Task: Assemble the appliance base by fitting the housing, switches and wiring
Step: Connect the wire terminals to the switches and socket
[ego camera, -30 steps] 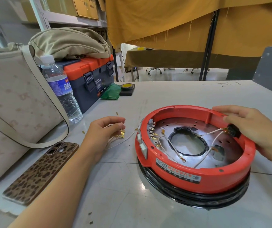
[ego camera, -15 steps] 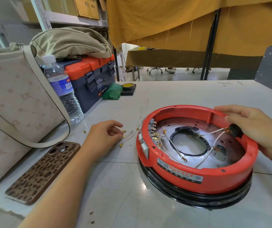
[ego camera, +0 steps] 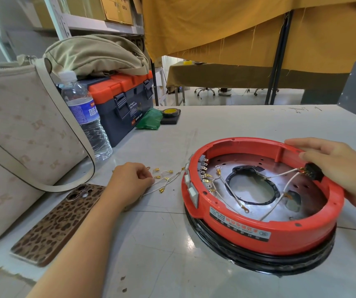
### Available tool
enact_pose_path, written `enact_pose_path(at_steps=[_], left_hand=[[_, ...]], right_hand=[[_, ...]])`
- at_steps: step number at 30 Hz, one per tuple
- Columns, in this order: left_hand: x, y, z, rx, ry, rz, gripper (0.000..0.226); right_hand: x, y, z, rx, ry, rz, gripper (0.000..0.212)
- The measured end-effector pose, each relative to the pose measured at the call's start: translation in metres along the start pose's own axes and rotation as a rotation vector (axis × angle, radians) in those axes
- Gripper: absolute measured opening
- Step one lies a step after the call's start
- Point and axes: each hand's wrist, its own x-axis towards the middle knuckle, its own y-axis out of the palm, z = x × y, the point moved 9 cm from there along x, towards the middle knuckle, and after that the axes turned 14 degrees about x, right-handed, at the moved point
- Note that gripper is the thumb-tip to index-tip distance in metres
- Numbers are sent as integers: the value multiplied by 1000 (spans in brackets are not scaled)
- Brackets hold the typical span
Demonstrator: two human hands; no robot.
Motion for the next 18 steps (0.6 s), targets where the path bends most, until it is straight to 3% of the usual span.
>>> enact_pose_path(at_steps=[10, 18], left_hand=[[3, 1, 3, 63, -19, -44, 11], [4, -8, 1, -116, -4, -143, 9]], right_hand=[[1, 0, 0, 10, -11, 2, 38], [3, -1, -3, 27, -26, 13, 40]])
